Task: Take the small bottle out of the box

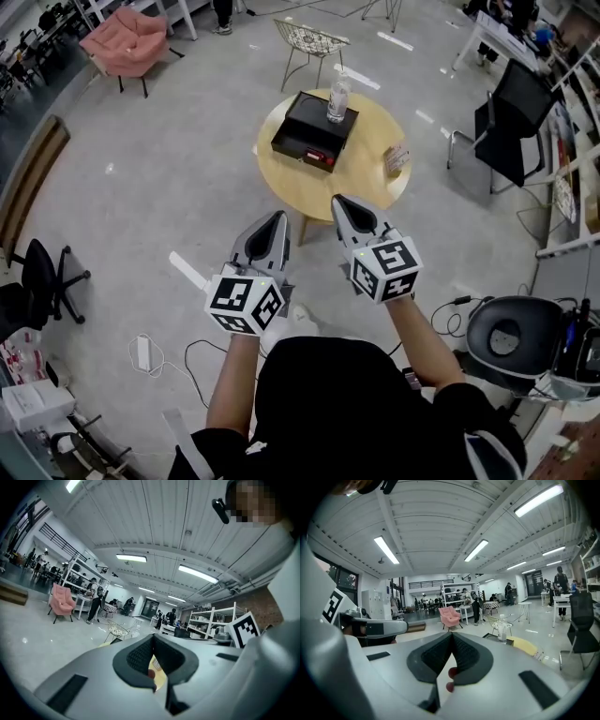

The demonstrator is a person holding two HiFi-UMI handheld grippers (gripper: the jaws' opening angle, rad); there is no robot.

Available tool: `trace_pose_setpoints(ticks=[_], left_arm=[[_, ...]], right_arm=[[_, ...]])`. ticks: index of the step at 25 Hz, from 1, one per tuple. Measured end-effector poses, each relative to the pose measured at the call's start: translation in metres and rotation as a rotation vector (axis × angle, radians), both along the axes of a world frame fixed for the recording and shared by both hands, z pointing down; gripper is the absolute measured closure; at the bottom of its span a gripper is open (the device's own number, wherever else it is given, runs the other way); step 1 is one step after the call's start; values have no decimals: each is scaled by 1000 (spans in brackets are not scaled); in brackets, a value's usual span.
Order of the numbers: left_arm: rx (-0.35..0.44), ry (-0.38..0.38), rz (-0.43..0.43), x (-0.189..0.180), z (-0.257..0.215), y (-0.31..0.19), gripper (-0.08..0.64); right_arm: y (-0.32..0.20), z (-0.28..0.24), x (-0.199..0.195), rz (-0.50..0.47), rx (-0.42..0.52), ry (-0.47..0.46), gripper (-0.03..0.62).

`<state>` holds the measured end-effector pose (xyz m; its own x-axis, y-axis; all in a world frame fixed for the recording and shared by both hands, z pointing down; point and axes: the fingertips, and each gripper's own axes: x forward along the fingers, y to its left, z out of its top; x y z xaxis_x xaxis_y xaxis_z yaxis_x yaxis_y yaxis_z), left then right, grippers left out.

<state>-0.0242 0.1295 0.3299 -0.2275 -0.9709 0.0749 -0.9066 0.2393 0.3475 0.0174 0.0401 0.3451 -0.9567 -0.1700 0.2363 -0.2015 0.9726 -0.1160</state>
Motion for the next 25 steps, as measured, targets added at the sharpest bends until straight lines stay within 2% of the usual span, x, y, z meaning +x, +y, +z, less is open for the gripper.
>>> trace_pose_setpoints(ticks=[7, 12, 18, 25], left_arm=[[2, 16, 16, -28, 6, 8, 552], [15, 28, 23, -39, 9, 8, 552], [16, 20, 61, -45, 11, -12, 552], [-11, 7, 84, -69, 15, -55, 552]], right_arm=[[9, -2, -38, -13, 24, 6, 592], [10, -4, -49, -17, 55, 11, 592], [-12, -5, -59, 4, 66, 11, 592], [-54, 0, -86, 8, 52, 8, 592]])
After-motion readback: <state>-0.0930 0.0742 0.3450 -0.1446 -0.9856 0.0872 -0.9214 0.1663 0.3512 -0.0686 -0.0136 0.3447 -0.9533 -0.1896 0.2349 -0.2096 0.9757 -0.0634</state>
